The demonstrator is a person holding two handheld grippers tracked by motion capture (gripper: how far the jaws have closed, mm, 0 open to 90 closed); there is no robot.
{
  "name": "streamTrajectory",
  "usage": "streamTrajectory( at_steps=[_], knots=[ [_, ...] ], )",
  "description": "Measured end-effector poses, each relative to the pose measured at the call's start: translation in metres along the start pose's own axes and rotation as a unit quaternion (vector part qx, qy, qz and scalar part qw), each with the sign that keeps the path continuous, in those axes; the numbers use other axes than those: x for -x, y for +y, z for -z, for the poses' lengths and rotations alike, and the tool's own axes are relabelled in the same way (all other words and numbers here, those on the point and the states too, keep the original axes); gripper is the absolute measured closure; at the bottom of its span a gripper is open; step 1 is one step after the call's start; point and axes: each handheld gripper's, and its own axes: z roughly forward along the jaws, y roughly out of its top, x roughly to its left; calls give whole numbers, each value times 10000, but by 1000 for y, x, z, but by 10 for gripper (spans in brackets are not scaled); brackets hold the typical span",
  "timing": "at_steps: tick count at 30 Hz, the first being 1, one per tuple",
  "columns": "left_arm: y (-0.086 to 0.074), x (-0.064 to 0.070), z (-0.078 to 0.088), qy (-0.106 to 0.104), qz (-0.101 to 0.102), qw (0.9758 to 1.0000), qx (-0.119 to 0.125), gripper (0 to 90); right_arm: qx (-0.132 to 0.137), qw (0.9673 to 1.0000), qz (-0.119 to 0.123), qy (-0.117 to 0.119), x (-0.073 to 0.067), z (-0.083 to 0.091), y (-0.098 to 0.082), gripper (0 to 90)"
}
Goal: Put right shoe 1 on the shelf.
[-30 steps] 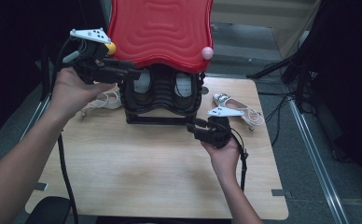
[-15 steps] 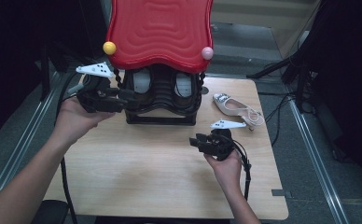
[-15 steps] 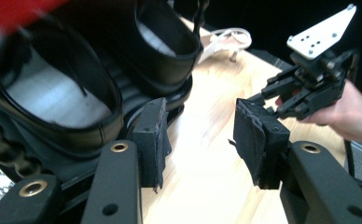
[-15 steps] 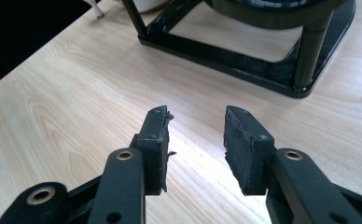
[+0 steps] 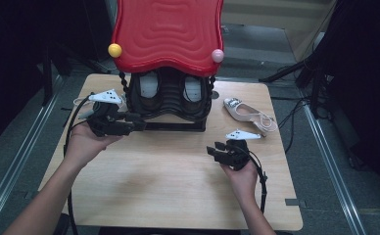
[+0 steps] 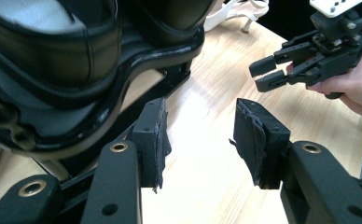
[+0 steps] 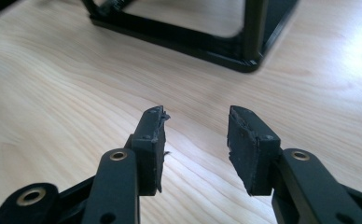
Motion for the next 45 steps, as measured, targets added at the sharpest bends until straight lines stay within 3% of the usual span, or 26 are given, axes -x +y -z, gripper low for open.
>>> streamTrajectory(
  at_steps=[3,5,8,9,11,19,25,28,32,38,41,45],
  knots=[
    [-9,-1,-2,58,20,10000,-24,546,-142,9998,8,-144,3,-4,-5,571],
    [-15,-2,-3,-15,81,10000,-57,541,-92,9996,67,-240,5,-5,-10,572],
    [-25,-7,-5,-113,189,9998,-9,539,-210,9995,-59,-233,9,-9,-17,572],
    [-27,-8,-6,-94,186,9997,-114,539,-247,9993,-82,-270,9,-10,-17,572],
    [-31,-11,-5,2,185,9998,-103,538,-253,9990,7,-378,10,-11,-19,576],
    [-44,-24,-3,-29,443,9990,-60,538,-468,9973,-10,-558,13,-21,-28,591],
    [-47,-29,-2,22,461,9989,-87,538,-67,9988,174,-463,18,-20,-38,581],
    [-48,-31,0,51,467,9989,-66,538,86,9992,-13,-380,20,-19,-42,568],
    [-51,-34,2,71,481,9988,-40,538,101,9987,-102,-487,20,-18,-43,564],
    [-59,-46,5,162,618,9979,-85,537,68,9974,114,-715,16,-18,-43,558],
    [-62,-51,7,235,674,9974,-90,537,-10,9971,31,-758,17,-17,-41,573],
    [-66,-57,8,312,740,9967,-101,538,88,9976,-87,-687,18,-10,-37,589]
  ],
)
